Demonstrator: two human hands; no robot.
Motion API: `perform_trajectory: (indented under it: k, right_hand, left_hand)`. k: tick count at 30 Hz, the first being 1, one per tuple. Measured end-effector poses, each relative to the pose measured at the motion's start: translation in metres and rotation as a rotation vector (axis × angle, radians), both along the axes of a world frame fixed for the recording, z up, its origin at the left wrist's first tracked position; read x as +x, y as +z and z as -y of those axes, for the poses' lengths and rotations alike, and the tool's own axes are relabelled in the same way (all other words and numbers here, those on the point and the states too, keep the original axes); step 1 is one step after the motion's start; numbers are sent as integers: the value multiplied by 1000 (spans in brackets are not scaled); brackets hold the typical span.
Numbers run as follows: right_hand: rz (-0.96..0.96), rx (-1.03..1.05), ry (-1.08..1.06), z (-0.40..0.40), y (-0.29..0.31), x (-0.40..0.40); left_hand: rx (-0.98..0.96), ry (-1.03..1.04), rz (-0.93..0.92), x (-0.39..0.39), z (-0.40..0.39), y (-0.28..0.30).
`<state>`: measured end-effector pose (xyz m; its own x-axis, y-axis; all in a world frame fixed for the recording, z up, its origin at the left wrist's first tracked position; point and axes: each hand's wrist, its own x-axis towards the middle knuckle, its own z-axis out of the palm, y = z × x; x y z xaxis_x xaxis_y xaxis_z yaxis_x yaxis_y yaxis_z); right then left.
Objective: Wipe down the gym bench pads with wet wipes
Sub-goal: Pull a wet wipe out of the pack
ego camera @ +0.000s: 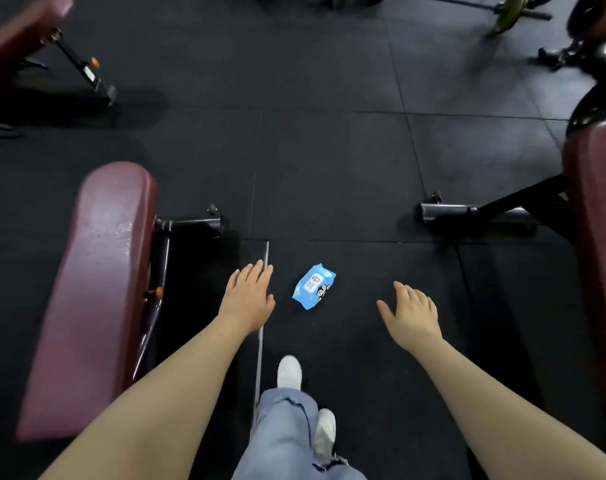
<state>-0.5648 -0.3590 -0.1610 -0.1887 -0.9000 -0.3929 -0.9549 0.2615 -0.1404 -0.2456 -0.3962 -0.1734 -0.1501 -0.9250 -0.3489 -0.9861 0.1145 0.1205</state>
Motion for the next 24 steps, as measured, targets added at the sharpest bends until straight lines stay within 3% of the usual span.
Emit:
perform_trajectory:
  k: [12, 18, 24]
  right_hand:
    - [62, 147, 75, 164, -127, 1]
    - [115, 223, 116, 221, -234, 18]
    - [253, 348, 71, 263, -377, 30]
  left_hand:
    - [164, 64, -34, -21, 125, -136]
    - [241, 114, -41, -30, 166, -246]
    - [338, 323, -167, -48, 193, -375]
